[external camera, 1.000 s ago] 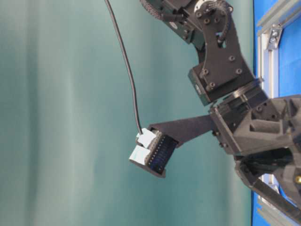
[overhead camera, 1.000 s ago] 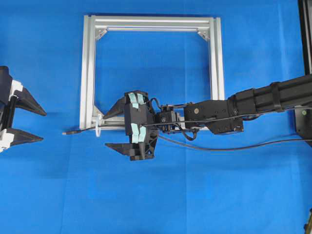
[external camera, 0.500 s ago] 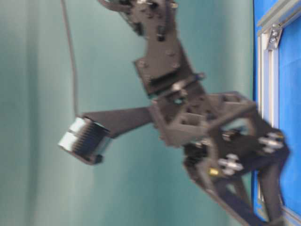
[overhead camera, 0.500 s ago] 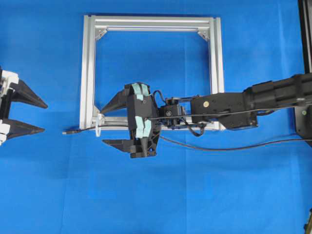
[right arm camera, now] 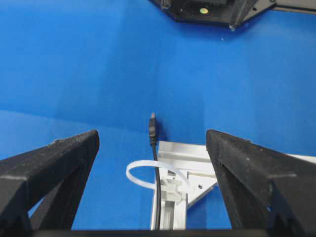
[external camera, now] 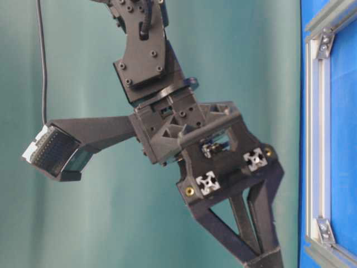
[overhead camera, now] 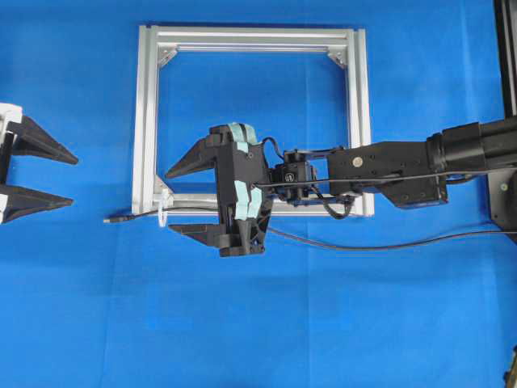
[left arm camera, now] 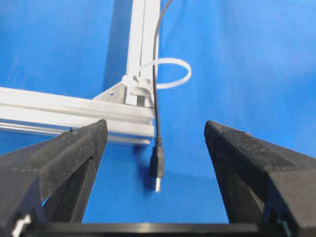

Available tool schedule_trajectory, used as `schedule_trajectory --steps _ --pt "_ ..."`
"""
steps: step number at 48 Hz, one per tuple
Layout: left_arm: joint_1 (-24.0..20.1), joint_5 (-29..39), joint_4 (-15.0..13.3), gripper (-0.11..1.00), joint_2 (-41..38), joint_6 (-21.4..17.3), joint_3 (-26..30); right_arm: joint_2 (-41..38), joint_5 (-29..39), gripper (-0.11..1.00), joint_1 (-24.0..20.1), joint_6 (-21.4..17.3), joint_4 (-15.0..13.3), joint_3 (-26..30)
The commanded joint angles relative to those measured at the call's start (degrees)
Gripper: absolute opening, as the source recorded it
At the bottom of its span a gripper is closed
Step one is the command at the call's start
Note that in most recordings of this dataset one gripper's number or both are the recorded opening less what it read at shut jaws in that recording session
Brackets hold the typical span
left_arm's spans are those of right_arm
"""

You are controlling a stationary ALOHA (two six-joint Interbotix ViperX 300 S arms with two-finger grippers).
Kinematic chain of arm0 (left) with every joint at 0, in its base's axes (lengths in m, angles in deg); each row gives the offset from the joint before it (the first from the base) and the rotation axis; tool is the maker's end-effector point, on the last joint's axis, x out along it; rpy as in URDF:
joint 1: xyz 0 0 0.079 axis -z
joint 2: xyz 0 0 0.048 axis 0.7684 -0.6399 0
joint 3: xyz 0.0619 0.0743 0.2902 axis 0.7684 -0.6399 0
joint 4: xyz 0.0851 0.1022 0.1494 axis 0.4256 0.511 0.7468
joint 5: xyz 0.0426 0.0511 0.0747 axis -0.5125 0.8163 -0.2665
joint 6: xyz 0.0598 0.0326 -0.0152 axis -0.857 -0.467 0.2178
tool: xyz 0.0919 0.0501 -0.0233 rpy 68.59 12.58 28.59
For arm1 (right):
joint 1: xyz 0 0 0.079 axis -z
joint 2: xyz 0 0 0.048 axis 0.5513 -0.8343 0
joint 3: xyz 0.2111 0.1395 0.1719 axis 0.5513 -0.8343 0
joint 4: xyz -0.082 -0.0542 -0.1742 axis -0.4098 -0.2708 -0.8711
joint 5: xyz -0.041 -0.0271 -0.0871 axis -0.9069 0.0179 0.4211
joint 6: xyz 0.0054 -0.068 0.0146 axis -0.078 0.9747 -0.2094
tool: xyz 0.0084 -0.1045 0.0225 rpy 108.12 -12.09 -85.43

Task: Insert the wire through the string loop located on the left side.
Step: 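Open the right gripper, release the cable, and withdraw it rightward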

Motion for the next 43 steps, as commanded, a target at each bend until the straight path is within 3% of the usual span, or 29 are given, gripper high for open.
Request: schedule_trajectory --steps 1,27,43 --pt "-0.2 -0.9 0.1 0.73 -0.7 -0.2 1.1 2.2 -0.2 0.94 -0.1 0.1 0.0 0.4" --pt "-0.3 -0.9 0.2 0.73 -0.7 -0.4 1.1 2.1 -0.2 0.94 -0.1 0.1 0.0 0.4" --pt "-0.2 -0.9 0.2 0.73 -0.7 -2.6 1.0 2.1 0.0 0.94 -0.1 0.1 0.0 0.4"
